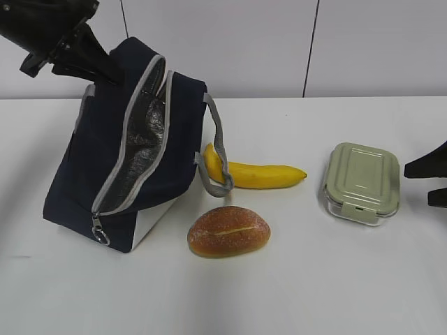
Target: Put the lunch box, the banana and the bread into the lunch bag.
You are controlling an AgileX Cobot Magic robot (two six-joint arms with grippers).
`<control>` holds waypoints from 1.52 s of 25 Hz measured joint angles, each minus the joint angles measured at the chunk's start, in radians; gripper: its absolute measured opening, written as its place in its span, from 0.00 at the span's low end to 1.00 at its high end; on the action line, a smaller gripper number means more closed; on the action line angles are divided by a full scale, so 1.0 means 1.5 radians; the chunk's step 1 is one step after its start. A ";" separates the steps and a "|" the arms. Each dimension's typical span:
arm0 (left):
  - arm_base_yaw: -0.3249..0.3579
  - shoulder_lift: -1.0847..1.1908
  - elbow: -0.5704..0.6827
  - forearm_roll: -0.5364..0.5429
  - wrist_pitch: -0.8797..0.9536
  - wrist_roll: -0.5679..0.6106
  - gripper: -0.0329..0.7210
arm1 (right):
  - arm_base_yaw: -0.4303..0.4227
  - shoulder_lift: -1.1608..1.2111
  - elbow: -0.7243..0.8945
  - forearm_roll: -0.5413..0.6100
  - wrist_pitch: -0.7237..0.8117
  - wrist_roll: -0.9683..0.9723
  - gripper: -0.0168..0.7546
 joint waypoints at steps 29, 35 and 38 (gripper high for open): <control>0.000 0.000 0.000 0.001 0.000 0.005 0.02 | 0.064 0.176 -0.120 0.048 0.015 -0.063 0.83; 0.000 0.000 0.000 0.002 0.000 0.005 0.02 | 0.081 0.176 -0.120 0.073 -0.003 -0.065 0.83; 0.000 0.000 0.000 0.004 0.000 0.005 0.02 | 0.081 0.176 -0.120 0.077 -0.006 -0.065 0.81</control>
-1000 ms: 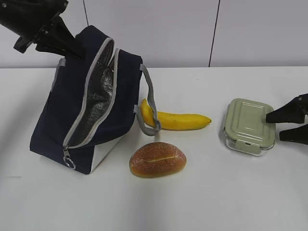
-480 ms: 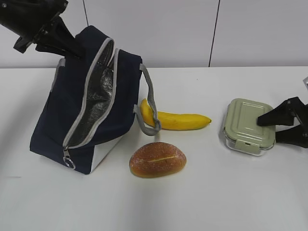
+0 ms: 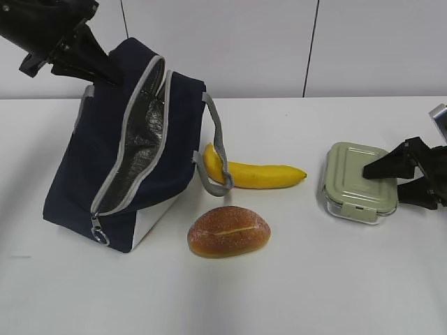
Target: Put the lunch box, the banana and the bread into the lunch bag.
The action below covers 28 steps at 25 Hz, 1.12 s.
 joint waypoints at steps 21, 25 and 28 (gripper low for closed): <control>0.000 0.000 0.000 0.000 0.000 0.001 0.02 | 0.000 0.001 0.000 0.001 0.026 0.000 0.59; 0.000 0.000 0.000 0.000 0.000 0.001 0.02 | 0.000 0.001 0.000 0.001 0.028 -0.004 0.58; 0.000 0.000 0.000 0.000 0.000 0.001 0.02 | 0.000 0.001 0.000 0.003 0.029 -0.005 0.57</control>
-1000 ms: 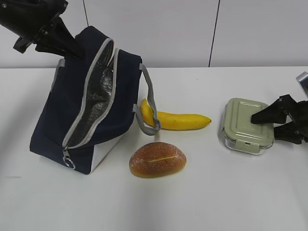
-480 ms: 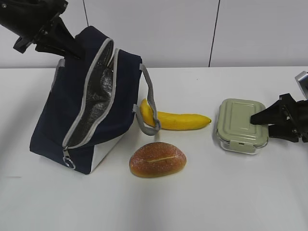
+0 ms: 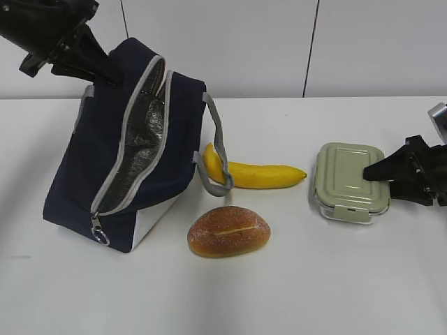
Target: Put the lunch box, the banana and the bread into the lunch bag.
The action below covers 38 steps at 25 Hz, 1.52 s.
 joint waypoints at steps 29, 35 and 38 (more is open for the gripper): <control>0.000 0.000 0.000 0.000 0.000 0.000 0.02 | 0.099 -0.122 -0.091 -0.022 0.053 0.193 0.57; 0.000 0.000 0.000 -0.001 0.000 0.000 0.02 | 0.199 -0.150 -0.193 -0.047 0.069 0.316 0.57; 0.000 0.000 0.000 -0.003 0.000 0.000 0.02 | 0.254 -0.150 -0.252 -0.073 0.078 0.371 0.57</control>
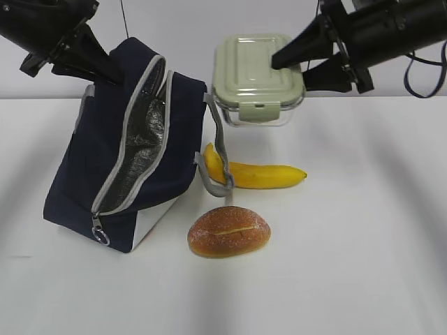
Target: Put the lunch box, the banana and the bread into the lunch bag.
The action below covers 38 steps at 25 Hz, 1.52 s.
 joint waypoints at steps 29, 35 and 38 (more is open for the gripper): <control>0.000 0.000 0.000 -0.021 0.000 0.000 0.02 | 0.300 0.080 -0.082 -0.216 -0.261 0.248 0.57; 0.000 0.000 0.000 -0.026 0.000 0.000 0.02 | 0.335 0.123 -0.126 -0.205 -0.286 0.248 0.57; 0.000 0.000 0.000 -0.026 -0.001 0.000 0.02 | 0.346 0.141 -0.145 -0.202 -0.298 0.248 0.57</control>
